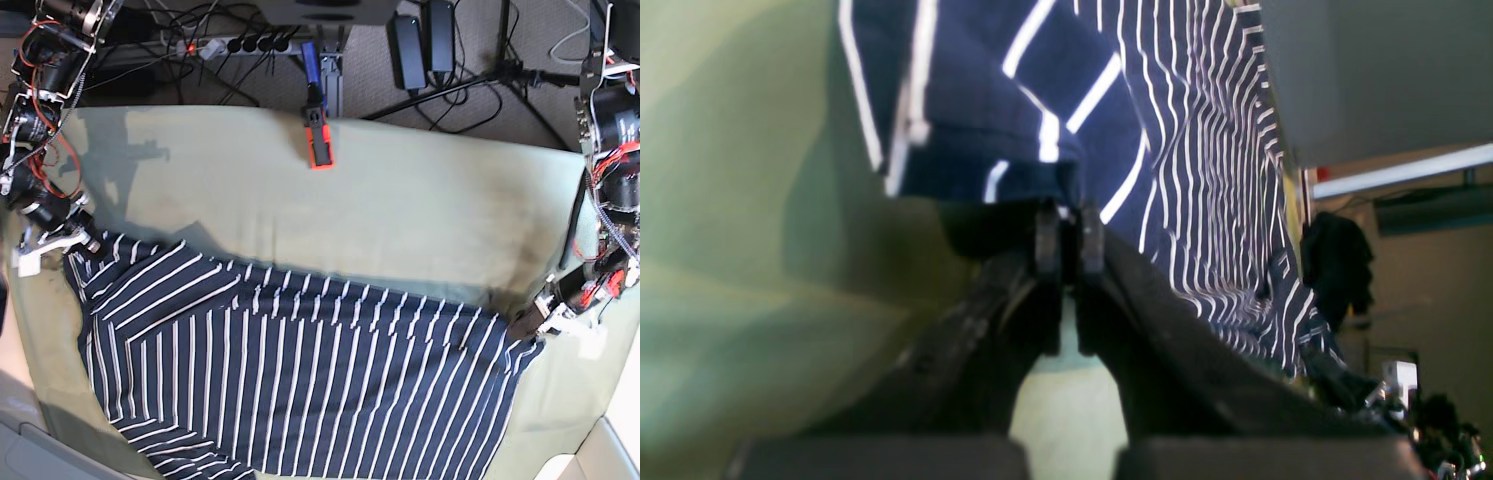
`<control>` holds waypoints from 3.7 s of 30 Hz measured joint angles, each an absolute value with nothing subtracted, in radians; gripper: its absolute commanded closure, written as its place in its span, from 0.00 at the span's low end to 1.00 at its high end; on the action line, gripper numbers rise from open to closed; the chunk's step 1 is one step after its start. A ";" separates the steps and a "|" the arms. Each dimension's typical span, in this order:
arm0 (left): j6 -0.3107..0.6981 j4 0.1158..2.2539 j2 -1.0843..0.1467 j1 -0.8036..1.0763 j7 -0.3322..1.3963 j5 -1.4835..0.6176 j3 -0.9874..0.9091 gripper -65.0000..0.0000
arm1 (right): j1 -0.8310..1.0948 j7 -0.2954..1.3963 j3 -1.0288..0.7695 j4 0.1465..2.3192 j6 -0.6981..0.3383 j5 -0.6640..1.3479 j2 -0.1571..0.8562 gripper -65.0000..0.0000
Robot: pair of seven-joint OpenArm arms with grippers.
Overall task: Fold the T-shirt properly
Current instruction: 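Drag the shirt with both grippers to spread it flat, then release the shirt and move the right gripper to the hem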
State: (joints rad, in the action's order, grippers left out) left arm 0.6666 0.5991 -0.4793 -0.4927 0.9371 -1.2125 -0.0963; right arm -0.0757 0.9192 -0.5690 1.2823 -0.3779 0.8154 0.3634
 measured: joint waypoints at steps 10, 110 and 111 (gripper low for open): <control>0.678 0.756 -0.593 -0.297 1.051 -1.376 -0.093 1.00 | 0.071 0.936 -0.567 1.392 -0.385 0.823 0.363 1.00; 0.682 1.551 -0.648 0.191 1.006 -1.320 -0.366 0.44 | -0.596 0.515 -0.261 0.622 -0.366 0.310 0.418 0.32; 0.682 1.551 -0.648 0.191 1.006 -1.321 -0.366 0.44 | -0.599 0.517 -0.261 0.622 -0.366 0.310 0.418 0.32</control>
State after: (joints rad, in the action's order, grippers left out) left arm 0.6815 1.5509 -0.6483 0.1913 1.0061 -1.3209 -0.3656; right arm -0.5987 0.5171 -0.2607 0.6224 -0.3664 0.3099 0.4175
